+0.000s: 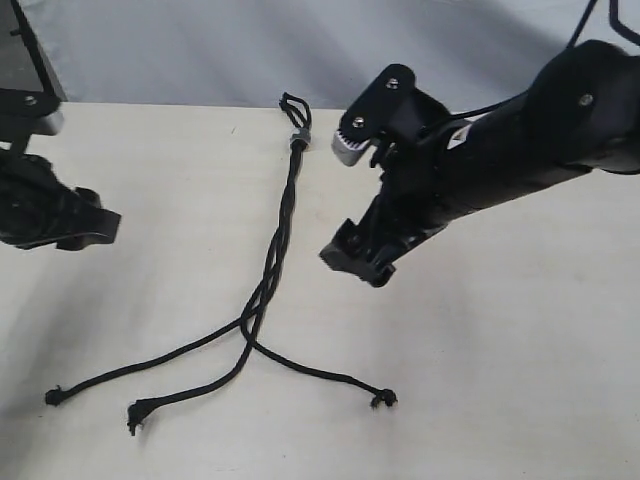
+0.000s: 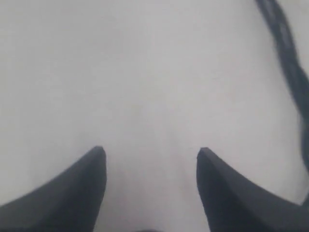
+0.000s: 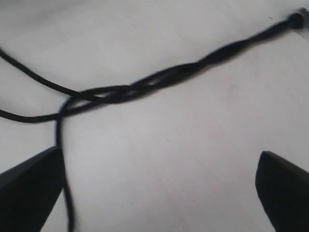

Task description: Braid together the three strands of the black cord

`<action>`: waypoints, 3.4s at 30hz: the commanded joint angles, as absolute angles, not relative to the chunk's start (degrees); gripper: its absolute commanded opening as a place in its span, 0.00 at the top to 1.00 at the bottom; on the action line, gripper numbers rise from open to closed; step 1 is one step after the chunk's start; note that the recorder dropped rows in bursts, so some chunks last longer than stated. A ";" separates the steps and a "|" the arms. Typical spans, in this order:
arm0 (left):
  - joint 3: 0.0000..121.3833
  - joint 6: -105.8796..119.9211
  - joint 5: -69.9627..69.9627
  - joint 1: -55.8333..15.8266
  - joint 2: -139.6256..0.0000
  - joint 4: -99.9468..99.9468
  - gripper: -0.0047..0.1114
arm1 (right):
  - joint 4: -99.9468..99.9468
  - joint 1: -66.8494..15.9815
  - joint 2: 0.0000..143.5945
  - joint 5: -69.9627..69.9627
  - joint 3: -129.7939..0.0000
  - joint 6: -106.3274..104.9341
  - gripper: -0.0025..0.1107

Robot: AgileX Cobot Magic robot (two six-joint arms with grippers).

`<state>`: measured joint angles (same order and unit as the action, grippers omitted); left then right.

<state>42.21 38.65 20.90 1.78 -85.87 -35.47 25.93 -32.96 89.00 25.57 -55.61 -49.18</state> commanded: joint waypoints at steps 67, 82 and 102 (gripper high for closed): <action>34.71 26.29 3.27 18.70 -88.25 -36.56 0.49 | 16.13 -60.10 125.09 59.91 -94.79 -48.60 0.97; 34.71 26.29 3.92 18.70 -88.25 -36.56 0.49 | 15.96 -60.10 129.85 43.77 -94.79 -44.28 0.95; 36.22 31.27 8.95 9.82 -83.81 -36.56 0.96 | -2.98 -52.53 96.06 49.87 -85.53 -20.96 0.78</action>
